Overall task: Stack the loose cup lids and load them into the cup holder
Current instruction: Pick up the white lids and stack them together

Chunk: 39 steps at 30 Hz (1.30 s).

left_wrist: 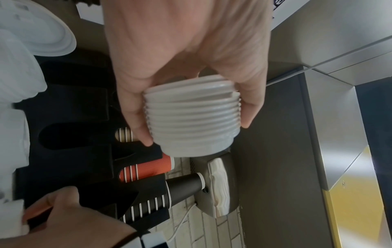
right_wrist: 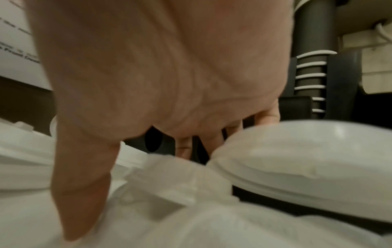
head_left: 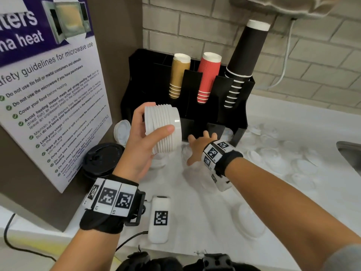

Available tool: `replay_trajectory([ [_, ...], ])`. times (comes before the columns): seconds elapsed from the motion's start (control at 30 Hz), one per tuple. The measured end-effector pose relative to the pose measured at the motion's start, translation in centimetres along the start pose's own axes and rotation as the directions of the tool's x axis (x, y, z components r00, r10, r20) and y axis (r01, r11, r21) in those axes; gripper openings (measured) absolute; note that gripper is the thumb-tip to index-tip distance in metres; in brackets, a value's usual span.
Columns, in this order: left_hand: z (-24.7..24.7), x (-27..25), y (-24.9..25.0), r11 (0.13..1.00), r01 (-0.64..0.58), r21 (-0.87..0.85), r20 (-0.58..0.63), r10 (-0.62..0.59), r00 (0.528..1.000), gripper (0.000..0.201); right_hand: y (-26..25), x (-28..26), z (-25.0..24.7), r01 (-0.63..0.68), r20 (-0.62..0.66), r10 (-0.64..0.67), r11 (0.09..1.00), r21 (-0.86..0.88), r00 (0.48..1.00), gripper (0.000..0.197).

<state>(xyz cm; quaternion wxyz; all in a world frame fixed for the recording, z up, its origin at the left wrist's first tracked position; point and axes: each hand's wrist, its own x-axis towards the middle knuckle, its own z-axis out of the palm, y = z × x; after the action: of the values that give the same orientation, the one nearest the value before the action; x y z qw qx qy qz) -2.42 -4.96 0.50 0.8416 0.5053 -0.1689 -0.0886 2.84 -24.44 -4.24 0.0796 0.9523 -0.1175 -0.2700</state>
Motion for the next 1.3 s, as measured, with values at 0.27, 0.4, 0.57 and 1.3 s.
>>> replay_trajectory([
  [0.27,-0.4,-0.2,0.0,1.000,-0.015,0.011,-0.023,0.015,1.000,0.065,0.1,-1.4,0.2,0.189,-0.012,-0.189,0.982,0.018,0.982,0.092],
  [0.4,-0.2,0.0,0.1,1.000,-0.027,0.002,-0.022,0.027,0.999,0.060,0.5,-2.9,-1.5,0.224,-0.186,-0.203,0.969,0.100,0.961,0.094],
  [0.57,0.4,-0.2,0.1,0.999,-0.031,0.011,-0.035,0.032,0.999,0.057,0.2,-4.3,-1.9,0.326,-0.225,-0.308,0.944,0.046,0.924,0.072],
  [1.3,1.0,-0.8,0.0,0.999,-0.005,0.047,-0.071,0.008,0.997,0.057,-0.8,-5.4,2.4,0.421,-0.050,-0.420,0.907,0.004,0.906,0.087],
])
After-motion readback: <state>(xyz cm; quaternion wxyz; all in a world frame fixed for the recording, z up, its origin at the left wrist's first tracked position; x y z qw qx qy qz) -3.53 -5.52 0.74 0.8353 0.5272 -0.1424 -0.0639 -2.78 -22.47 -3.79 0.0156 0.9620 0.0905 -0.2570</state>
